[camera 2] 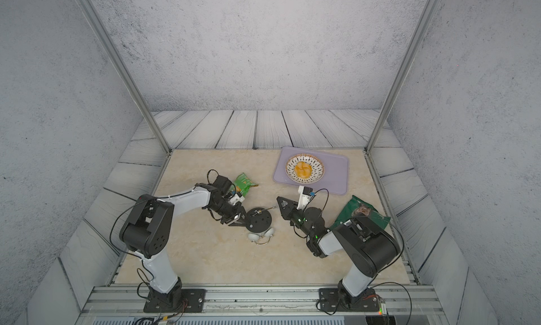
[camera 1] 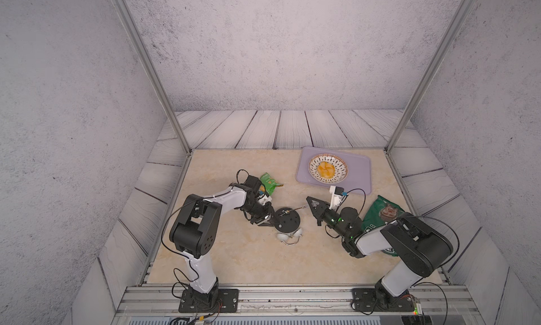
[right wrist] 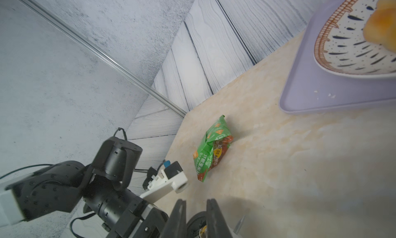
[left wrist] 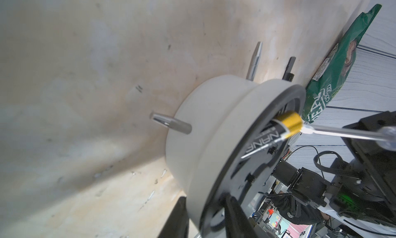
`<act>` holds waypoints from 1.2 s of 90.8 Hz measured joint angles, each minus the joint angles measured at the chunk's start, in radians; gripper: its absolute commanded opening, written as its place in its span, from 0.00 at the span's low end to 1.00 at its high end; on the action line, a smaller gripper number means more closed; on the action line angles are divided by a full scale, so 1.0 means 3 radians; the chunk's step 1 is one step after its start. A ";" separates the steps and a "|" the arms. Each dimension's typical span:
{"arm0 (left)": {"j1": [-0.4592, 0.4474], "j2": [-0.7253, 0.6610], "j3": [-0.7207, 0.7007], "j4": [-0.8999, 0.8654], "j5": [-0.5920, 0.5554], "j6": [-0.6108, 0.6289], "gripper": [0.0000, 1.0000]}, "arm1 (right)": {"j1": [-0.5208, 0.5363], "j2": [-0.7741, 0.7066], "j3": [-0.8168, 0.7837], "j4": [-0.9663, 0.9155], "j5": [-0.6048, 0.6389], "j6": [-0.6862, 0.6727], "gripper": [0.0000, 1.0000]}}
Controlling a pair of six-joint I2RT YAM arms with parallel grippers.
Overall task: Remove the battery from the alarm
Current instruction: Release the battery from the alarm, then place the screwdriver at the center of the board.
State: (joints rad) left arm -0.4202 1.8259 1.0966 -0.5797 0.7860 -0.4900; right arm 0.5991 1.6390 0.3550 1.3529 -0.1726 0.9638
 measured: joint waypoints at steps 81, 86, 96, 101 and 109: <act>-0.0117 -0.0437 0.0252 -0.0412 -0.0829 0.0392 0.62 | -0.0546 -0.1567 0.0439 -0.2415 -0.0437 -0.0635 0.00; -0.0203 -0.0544 0.0395 -0.0505 -0.1025 0.0585 0.64 | -0.0654 -0.1719 0.0462 -0.2701 -0.0448 -0.0732 0.00; -0.0505 -0.0614 0.0749 -0.0660 -0.1385 0.0951 0.66 | -0.0907 -0.1952 0.0612 -0.3438 -0.0434 -0.0947 0.00; -0.0666 -0.0566 0.0926 -0.0738 -0.1553 0.1138 0.66 | -0.1026 -0.2005 0.0777 -0.3871 -0.0435 -0.1074 0.00; -0.0857 -0.0423 0.1170 -0.0846 -0.1713 0.1389 0.63 | -0.1202 -0.1986 0.1157 -0.4643 -0.0440 -0.1312 0.00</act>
State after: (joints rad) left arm -0.6773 1.6989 1.4475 -0.8333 0.2722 -0.0734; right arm 0.2386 1.0431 0.7021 -0.0399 -0.3046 0.5701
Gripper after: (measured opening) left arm 0.649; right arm 0.184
